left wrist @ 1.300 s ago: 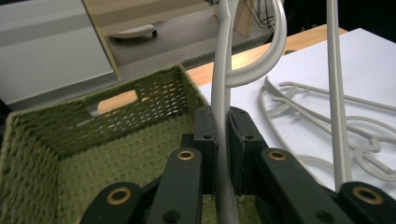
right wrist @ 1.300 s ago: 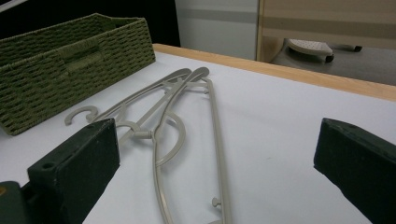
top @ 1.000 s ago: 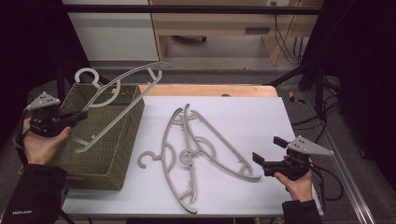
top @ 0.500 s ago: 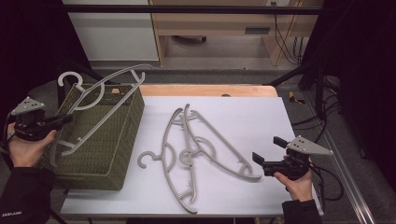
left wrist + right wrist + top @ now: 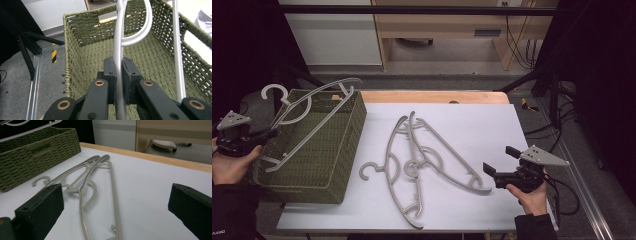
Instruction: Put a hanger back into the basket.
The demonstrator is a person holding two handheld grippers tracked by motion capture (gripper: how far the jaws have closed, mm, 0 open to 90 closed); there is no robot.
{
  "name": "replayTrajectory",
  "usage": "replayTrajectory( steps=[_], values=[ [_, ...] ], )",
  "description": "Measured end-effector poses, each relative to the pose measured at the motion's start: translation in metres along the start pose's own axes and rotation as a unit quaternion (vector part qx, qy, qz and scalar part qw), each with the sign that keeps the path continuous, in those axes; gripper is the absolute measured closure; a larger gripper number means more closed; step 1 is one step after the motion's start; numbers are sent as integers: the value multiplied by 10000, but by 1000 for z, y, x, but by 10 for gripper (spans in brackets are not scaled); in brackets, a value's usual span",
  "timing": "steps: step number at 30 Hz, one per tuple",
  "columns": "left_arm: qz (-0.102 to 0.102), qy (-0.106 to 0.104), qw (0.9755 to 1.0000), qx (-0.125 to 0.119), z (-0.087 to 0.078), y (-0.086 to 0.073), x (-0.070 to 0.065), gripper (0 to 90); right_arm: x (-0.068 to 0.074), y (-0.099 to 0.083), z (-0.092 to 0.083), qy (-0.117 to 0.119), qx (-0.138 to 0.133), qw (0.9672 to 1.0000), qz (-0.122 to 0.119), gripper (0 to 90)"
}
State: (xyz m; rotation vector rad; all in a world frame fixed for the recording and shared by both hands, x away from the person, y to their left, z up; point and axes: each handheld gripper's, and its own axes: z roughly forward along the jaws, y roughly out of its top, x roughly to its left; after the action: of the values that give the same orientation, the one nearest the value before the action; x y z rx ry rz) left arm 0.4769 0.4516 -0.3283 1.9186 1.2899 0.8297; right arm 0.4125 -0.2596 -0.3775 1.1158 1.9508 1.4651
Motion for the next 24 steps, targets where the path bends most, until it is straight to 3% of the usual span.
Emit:
replayTrajectory(
  steps=[11, 16, 20, 24],
  values=[
    [73, 194, 9995, 237, 8, -7, 9, 827, -1, -1, 2, 19, 52, 10000, 3, 5],
    [239, 261, 9986, 397, 13, -11, 8, 827, -1, -1, 2, 2, 37, 10000, 16, 4],
    [142, 256, 9990, 331, 14, -17, 12, 826, -2, -1, 1, -7, 18, 10000, 35, 5],
    [222, 360, 9984, 386, 16, -17, 9, 825, -1, -2, 2, -6, 44, 10000, 35, 4]
  ],
)
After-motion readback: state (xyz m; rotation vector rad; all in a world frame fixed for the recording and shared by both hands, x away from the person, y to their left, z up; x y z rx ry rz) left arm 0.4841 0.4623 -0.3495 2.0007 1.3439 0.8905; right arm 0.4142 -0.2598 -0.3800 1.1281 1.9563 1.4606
